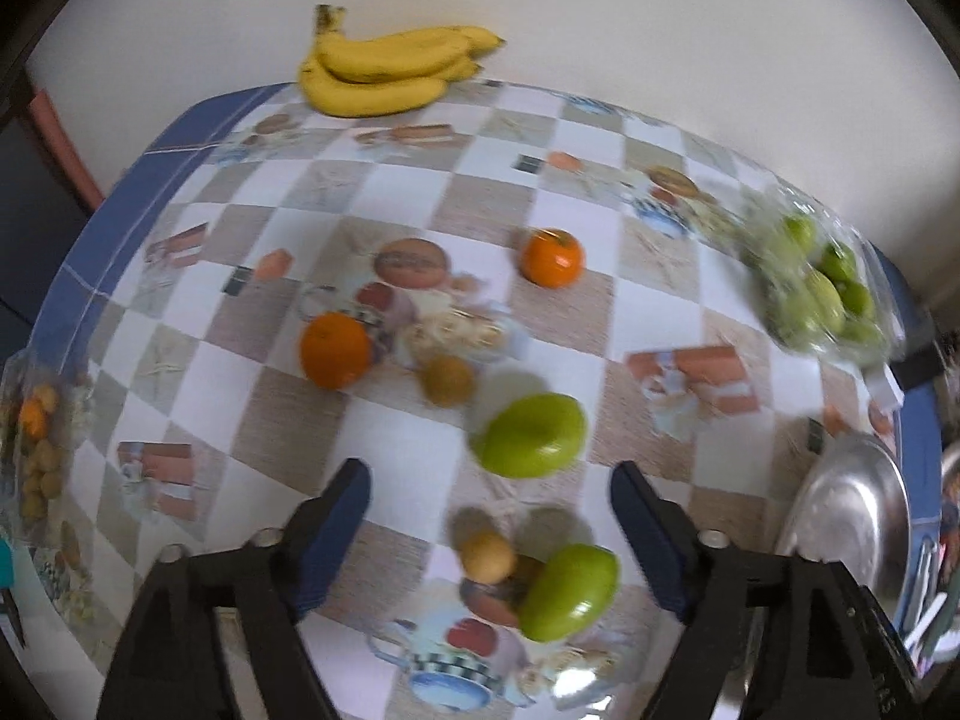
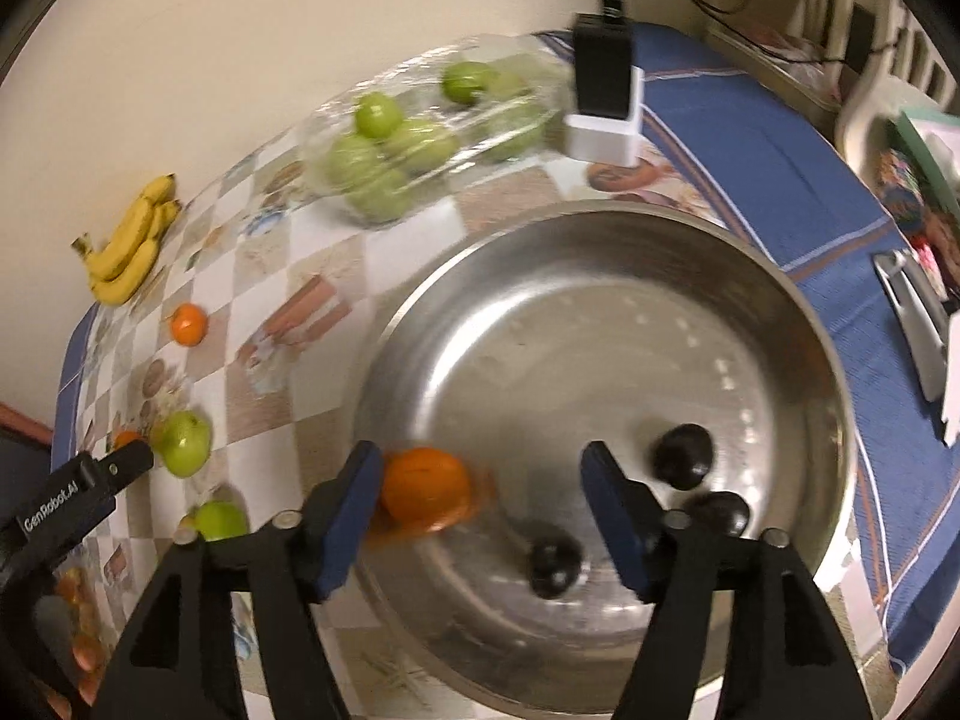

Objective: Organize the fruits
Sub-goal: 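Move both open tools back from the bowl toward the fruit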

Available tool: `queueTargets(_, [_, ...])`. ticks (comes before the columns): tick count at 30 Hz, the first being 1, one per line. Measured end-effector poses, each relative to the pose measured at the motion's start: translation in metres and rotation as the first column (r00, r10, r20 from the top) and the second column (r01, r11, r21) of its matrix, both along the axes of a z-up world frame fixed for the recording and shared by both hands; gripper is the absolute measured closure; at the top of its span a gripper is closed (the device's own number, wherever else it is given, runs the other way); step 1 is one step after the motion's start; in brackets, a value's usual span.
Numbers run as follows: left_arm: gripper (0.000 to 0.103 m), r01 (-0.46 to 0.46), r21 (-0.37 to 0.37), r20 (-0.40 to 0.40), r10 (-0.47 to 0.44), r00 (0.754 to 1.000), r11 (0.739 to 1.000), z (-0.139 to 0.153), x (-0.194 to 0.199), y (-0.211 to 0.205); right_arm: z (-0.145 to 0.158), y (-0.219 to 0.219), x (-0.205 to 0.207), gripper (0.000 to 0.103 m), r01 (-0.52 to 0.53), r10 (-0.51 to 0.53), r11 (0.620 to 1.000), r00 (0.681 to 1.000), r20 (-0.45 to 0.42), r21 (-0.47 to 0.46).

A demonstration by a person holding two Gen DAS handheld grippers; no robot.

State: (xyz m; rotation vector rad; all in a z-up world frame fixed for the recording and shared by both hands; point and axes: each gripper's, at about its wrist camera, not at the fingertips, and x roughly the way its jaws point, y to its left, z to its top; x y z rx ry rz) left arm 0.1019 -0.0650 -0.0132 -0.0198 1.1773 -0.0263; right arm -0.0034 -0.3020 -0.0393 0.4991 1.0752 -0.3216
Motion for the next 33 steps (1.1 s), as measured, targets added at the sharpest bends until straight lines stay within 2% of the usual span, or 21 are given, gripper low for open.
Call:
queueTargets(3, [0.004, -0.028, -0.001, 0.017, 0.028, 0.999, 1.0, 0.002, 0.003, 0.014, 0.001, 0.009, 0.006, 0.019, -0.026, 0.026, 1.0, 1.0, 0.005, -0.003])
queueTargets(6, [0.0, -0.057, -0.01, 0.028, 0.057, 0.998, 0.998, 0.003, 0.007, 0.028, 0.002, 0.019, 0.011, 0.018, -0.051, 0.051, 0.999, 0.999, 0.008, -0.002])
queueTargets(9, [0.0, -0.079, -0.02, 0.033, 0.079, 0.996, 0.997, 0.004, 0.013, 0.042, 0.004, 0.029, 0.017, 0.016, -0.072, 0.072, 0.997, 0.997, 0.016, -0.006])
queueTargets(12, [0.0, -0.1, -0.011, 0.042, 0.1, 0.994, 0.995, 0.006, 0.019, 0.057, 0.007, 0.04, 0.024, 0.007, -0.099, 0.099, 0.995, 0.995, 0.03, -0.013])
queueTargets(20, [0.0, -0.109, 0.004, 0.099, 0.108, 0.989, 0.994, 0.016, 0.031, 0.088, 0.019, 0.074, 0.051, 0.003, -0.166, 0.168, 0.985, 0.984, 0.054, -0.046])
queueTargets(21, [0.0, -0.111, 0.0, 0.1, 0.111, 0.989, 0.994, 0.017, 0.032, 0.093, 0.02, 0.077, 0.054, 0.0, -0.17, 0.172, 0.984, 0.983, 0.058, -0.045])
queueTargets(28, [0.0, -0.112, 0.009, 0.107, 0.111, 0.988, 0.994, 0.017, 0.042, 0.112, 0.022, 0.108, 0.08, 0.0, -0.237, 0.239, 0.971, 0.969, 0.06, -0.039])
queueTargets(33, [0.0, -0.115, -0.014, 0.104, 0.116, 0.988, 0.993, 0.013, 0.047, 0.124, 0.017, 0.134, 0.098, 0.0, -0.31, 0.311, 0.95, 0.949, 0.048, -0.036])
